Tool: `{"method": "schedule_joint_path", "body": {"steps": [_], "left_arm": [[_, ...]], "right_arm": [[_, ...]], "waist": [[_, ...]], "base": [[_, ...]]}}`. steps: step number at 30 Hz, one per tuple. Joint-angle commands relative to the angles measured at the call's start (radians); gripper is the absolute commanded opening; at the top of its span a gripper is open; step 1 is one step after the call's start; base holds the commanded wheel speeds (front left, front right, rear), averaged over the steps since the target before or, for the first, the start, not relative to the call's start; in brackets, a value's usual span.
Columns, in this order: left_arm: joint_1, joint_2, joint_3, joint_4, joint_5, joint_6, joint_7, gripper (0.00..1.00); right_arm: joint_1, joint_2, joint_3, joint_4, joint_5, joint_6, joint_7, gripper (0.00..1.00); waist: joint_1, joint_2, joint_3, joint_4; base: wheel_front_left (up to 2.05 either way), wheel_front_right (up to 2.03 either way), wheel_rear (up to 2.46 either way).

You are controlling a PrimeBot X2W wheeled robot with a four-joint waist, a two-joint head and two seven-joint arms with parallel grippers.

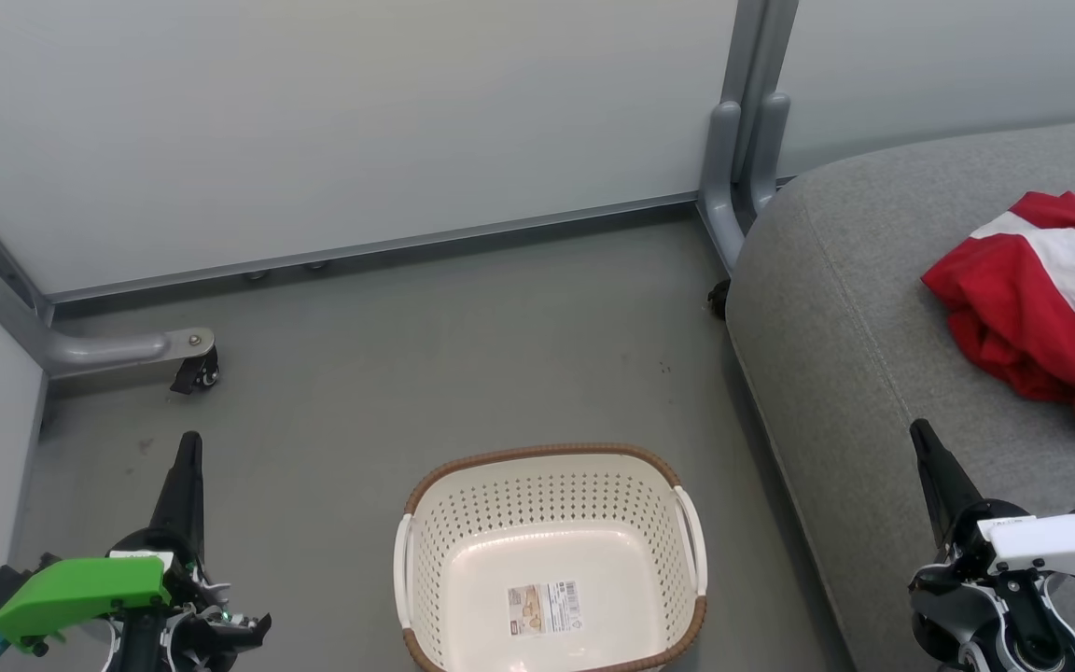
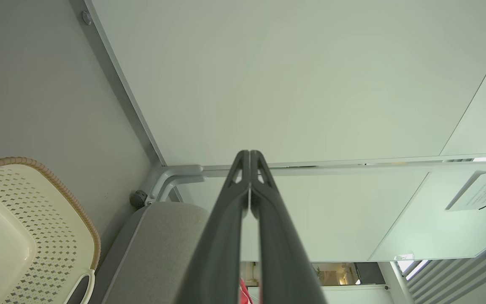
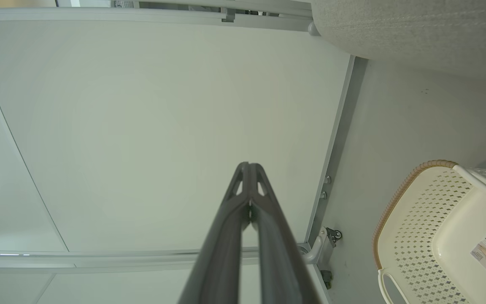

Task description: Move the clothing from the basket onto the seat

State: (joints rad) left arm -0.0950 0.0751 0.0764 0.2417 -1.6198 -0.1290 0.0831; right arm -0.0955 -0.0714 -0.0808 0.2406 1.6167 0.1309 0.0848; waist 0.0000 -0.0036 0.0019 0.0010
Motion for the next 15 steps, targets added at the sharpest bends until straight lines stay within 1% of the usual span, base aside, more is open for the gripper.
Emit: {"method": "schedule_joint_path", "body": {"steps": [1,15], "left_arm": [[-0.020,-0.001,0.007,0.003,-0.020,-0.003,0.005,0.00],[-0.019,-0.006,0.012,0.003,-0.016,-0.003,0.012,0.00]], "right_arm": [[-0.018,-0.001,-0.005,0.004,0.021,0.000,0.007,0.00],[-0.017,0.002,-0.010,0.005,0.016,0.000,0.012,0.00]], "waist": [[0.0000,0.0035,0.001,-0.001],[0.0000,0.0036,0.001,-0.001]], "base": [[0.00,0.00,0.00],[0.00,0.00,0.00]]}}
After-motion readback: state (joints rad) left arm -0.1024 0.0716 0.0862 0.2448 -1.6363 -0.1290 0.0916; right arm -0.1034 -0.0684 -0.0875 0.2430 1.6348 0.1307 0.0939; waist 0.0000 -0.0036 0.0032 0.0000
